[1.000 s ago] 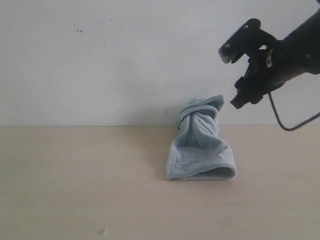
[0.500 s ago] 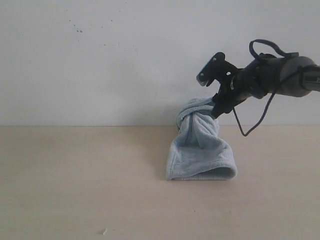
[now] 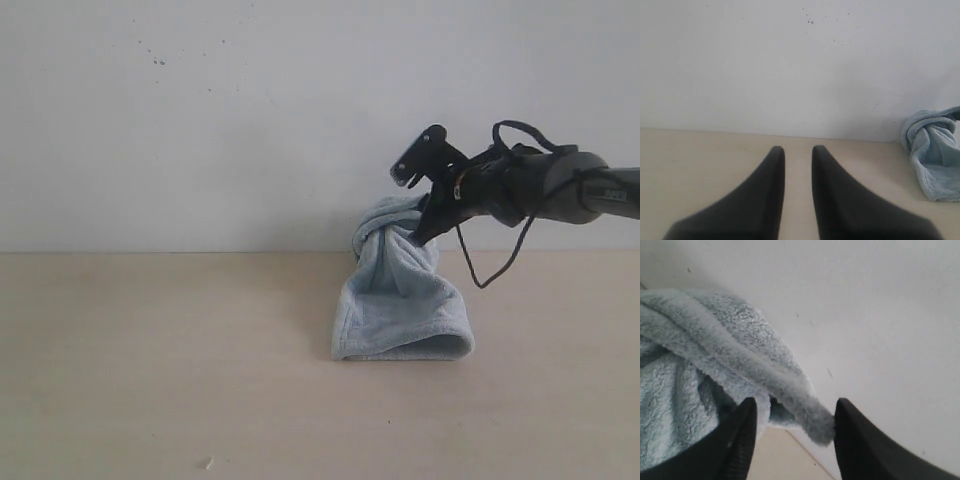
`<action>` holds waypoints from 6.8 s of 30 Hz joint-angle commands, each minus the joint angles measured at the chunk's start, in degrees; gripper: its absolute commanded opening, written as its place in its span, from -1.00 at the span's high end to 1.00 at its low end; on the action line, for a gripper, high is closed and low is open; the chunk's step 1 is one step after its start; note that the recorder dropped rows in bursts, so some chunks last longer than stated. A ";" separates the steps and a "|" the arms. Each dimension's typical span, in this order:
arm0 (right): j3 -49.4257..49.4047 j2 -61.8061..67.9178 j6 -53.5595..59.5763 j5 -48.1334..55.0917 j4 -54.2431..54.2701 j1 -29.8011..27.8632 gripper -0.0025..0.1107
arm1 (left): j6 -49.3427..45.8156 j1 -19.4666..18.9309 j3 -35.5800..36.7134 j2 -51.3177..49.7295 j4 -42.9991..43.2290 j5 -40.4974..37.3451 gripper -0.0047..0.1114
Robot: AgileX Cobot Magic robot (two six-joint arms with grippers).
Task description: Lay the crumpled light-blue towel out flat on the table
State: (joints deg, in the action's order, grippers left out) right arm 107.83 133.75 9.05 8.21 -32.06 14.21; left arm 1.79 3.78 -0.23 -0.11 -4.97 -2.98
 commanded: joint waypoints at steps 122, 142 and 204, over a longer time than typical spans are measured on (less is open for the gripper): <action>-45.60 -62.50 37.14 29.91 90.64 16.35 0.96 | -107.94 0.31 -13.89 -65.05 -94.98 -64.87 -0.17; -41.19 -51.07 52.40 40.24 108.70 16.35 0.96 | -123.97 13.63 -29.56 -83.96 -94.98 -45.53 -0.17; -40.91 -51.07 52.45 40.84 110.92 15.99 0.96 | -123.98 22.88 -37.09 -74.66 -87.89 -28.51 0.65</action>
State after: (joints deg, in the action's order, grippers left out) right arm 66.58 83.15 60.76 48.23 77.87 30.38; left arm -122.02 26.38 -37.02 -74.64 -92.30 -29.45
